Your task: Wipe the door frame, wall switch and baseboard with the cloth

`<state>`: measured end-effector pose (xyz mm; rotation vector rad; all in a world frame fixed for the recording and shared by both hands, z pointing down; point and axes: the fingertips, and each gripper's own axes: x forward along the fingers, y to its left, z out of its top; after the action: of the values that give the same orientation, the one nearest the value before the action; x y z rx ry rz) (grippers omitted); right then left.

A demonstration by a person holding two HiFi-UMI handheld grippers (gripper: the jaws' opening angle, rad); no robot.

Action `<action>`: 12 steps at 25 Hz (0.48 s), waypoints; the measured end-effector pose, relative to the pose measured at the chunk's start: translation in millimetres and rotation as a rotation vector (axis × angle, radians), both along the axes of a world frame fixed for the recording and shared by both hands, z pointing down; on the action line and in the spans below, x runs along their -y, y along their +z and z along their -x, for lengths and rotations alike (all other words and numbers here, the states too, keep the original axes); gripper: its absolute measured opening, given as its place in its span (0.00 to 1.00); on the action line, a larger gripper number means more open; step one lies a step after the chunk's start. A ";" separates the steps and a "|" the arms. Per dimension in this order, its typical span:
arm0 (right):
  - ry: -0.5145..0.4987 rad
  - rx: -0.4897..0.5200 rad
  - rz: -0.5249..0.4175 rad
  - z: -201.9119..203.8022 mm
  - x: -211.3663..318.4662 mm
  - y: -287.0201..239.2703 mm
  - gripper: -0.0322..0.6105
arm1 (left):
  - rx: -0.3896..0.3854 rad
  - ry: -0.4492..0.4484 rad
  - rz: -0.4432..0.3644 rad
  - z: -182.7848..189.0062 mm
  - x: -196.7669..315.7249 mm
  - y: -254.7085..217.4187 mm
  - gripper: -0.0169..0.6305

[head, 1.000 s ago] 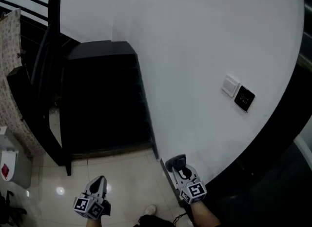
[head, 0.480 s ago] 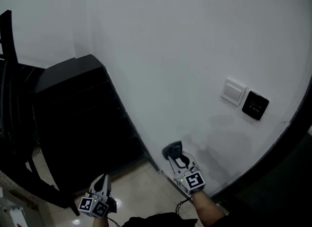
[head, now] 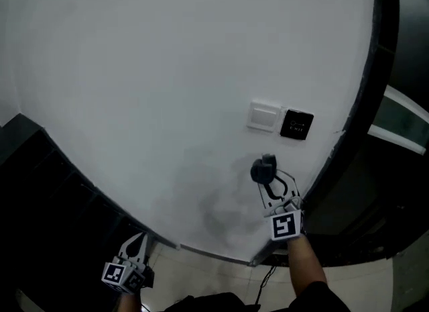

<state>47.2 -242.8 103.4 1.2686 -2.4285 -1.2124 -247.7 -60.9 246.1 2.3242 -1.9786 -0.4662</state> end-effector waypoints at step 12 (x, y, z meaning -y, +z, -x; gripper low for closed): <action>0.777 -0.550 -0.313 -73.5 46.5 -150.4 0.20 | 0.012 0.307 0.008 -47.7 59.6 -0.5 0.01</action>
<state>120.6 -289.3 -47.0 1.4816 -1.2151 -1.4399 -199.9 -120.5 245.6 2.5672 -1.5808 -0.4205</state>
